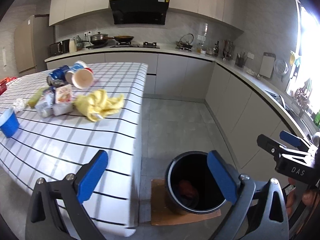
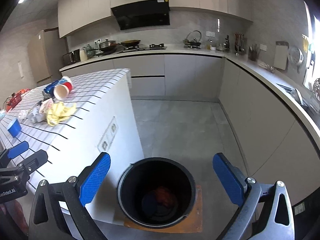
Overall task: Collect trash
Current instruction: 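Grasp the blue cup with the left tool while the right tool grasps the milk carton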
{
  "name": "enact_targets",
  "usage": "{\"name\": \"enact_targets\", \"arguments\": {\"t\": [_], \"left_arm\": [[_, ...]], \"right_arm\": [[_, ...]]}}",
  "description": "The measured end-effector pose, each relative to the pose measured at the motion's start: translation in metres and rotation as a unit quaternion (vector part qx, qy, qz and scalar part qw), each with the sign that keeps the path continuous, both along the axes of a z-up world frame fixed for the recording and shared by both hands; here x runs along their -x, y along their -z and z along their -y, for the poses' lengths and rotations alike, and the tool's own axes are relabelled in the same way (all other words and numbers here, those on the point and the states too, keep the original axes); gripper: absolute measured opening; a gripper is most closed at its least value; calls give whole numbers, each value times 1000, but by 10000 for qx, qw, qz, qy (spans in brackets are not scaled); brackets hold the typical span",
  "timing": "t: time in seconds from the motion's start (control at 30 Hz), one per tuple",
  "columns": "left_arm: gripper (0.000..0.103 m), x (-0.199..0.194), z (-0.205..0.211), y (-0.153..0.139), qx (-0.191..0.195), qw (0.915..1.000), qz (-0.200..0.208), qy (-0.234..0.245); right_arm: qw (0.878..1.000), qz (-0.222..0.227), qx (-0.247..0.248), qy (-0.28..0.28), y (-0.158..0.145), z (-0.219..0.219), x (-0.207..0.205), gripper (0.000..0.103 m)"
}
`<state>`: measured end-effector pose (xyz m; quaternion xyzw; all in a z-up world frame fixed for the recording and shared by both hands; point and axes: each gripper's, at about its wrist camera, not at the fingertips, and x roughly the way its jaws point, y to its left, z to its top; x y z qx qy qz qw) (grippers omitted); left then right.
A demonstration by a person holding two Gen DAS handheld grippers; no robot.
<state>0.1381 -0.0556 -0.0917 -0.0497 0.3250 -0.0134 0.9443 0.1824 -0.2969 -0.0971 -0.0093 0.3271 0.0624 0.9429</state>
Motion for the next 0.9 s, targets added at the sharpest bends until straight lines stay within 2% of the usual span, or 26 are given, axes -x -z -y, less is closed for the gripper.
{"name": "enact_targets", "arguments": {"t": [0.4, 0.9], "left_arm": [[100, 24, -98, -12, 16, 9981, 179, -586], [100, 47, -238, -12, -93, 9879, 277, -1521]], "right_arm": [[9982, 21, 87, -592, -20, -107, 7, 103], [9901, 150, 13, -1397, -32, -239, 8, 102]]}}
